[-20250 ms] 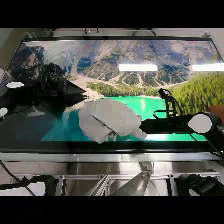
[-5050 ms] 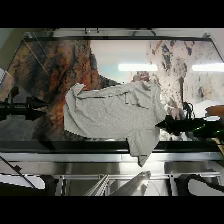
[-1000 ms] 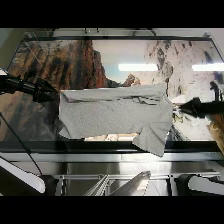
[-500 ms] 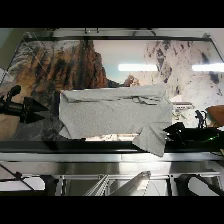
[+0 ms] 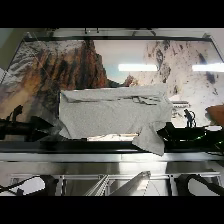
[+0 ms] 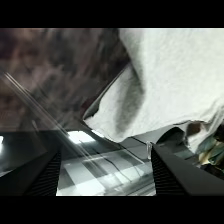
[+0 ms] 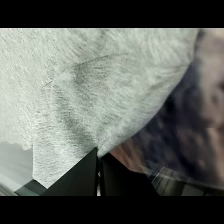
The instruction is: Fold the shirts.
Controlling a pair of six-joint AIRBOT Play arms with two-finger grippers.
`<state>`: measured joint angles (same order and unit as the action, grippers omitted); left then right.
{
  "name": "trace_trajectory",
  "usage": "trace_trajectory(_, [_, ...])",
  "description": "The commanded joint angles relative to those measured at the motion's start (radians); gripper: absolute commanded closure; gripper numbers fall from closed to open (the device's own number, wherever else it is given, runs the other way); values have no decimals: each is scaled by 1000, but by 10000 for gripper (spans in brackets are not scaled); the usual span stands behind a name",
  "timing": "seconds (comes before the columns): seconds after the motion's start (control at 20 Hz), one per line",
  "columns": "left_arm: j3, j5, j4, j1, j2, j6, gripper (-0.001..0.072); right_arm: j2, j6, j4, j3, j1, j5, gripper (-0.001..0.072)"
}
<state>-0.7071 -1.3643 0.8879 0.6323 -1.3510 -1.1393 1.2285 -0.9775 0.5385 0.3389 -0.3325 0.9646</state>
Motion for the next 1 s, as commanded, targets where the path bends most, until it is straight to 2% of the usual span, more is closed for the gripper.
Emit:
trace_trajectory(0.0, [68,136,10,-107,11,10,136,2,13,-21,0,10,11,695])
trace_trajectory(0.2, [63,262,10,-246,-2,9,137,2,15,-28,0,10,29,694])
trace_trajectory(0.3, [36,251,2,-279,-47,8,137,2,42,-53,0,10,49,695])
trace_trajectory(0.35, [13,217,0,-290,-77,9,185,2,52,-66,0,10,56,695])
trace_trajectory(0.45, [-29,123,1,-314,-139,21,422,2,56,-89,0,10,58,695])
trace_trajectory(0.55, [-52,45,2,-330,-170,52,598,2,72,-110,0,10,74,695])
trace_trajectory(0.6, [-53,34,1,-328,-164,59,639,2,74,-110,1,10,84,695])
trace_trajectory(0.65, [-52,33,2,-320,-147,59,639,2,74,-110,1,9,91,695])
trace_trajectory(0.7, [-52,27,2,-306,-122,62,685,1,74,-110,1,8,96,695])
trace_trajectory(0.95, [-52,-71,0,-177,31,77,685,-61,76,-111,2,8,132,695])
